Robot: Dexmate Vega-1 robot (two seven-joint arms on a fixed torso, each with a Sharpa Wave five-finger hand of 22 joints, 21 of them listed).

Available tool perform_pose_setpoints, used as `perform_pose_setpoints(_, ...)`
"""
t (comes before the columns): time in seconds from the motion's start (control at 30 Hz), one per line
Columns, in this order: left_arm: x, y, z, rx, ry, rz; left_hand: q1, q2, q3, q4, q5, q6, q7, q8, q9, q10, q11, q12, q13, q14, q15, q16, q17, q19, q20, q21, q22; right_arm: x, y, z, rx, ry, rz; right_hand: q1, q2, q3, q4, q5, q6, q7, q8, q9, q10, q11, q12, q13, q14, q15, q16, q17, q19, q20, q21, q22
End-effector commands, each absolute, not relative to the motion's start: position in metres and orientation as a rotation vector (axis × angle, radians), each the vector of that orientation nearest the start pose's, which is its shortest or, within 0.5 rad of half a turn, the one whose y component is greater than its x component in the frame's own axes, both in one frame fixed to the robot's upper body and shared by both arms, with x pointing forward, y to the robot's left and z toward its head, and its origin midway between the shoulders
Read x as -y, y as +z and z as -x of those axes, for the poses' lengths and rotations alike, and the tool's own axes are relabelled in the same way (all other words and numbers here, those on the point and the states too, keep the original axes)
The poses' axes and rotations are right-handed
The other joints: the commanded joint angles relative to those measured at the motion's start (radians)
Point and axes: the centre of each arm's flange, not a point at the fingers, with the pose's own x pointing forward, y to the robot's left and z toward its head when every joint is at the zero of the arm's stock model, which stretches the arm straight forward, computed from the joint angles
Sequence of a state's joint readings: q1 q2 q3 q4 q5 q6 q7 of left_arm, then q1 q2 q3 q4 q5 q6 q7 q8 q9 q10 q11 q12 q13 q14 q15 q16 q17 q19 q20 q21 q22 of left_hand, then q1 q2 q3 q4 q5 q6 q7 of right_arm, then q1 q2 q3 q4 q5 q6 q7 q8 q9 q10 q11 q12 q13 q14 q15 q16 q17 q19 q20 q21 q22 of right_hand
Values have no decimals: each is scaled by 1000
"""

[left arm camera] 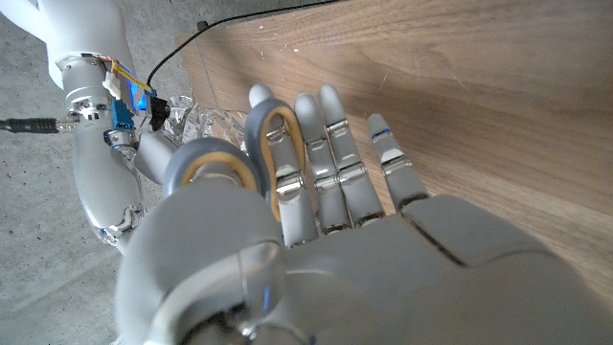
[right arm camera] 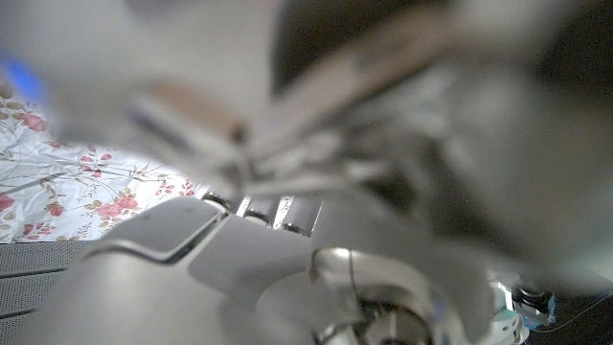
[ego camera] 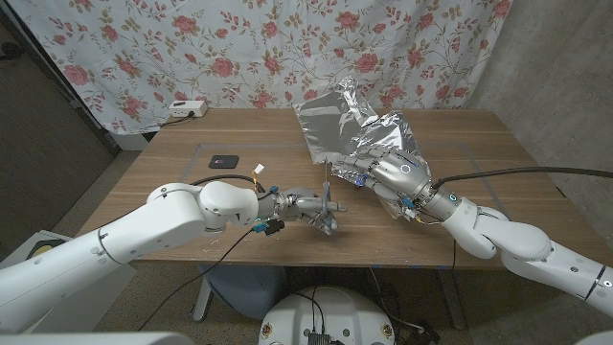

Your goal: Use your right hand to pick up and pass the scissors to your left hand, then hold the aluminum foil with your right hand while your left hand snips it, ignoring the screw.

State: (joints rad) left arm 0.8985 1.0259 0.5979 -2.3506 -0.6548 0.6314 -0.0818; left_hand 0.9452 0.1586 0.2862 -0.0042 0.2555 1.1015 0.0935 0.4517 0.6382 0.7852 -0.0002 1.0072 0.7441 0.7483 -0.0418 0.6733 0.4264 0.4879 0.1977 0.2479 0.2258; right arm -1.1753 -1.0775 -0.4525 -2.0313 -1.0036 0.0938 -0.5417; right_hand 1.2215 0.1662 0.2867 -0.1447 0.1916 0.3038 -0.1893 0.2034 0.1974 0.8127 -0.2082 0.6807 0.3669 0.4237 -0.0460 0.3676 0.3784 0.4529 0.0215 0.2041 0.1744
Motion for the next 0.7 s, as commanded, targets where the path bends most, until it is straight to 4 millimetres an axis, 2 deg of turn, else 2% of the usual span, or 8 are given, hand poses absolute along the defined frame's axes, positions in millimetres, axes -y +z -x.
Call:
perform_pose_setpoints(0.03,-132,-65,-463,169,-761,-631,73,54,97,-48,-6,-9,-14,8,14,20,-52,-2,53,-5,-51,-9,0,-3,-14,5,5,205,-53,-463,1317,-56,1730,10,0,-5,-2,-2,10,-1,-1,6,11,-2,5,3,8,-188,-2,3,2,-7,-1,3)
perform_pose_setpoints(0.3,-139,-68,-459,243,-755,-590,73,49,126,-42,-16,-12,-21,12,23,20,-54,-3,58,-9,-61,-21,-3,-7,-22,6,5,201,-54,-465,1299,-56,1741,11,0,-6,-1,-3,10,-1,-1,6,10,-2,5,1,8,-188,-4,4,-2,-7,-2,3)
perform_pose_setpoints(0.7,-152,-67,-447,256,-701,-595,69,34,144,-45,-34,9,-28,17,19,37,-62,-5,50,6,-66,-16,2,-6,-28,10,6,191,-53,-466,1286,-59,1746,12,0,-9,0,-3,9,0,-2,6,10,-2,6,1,6,-188,-7,6,-2,-8,-2,3)
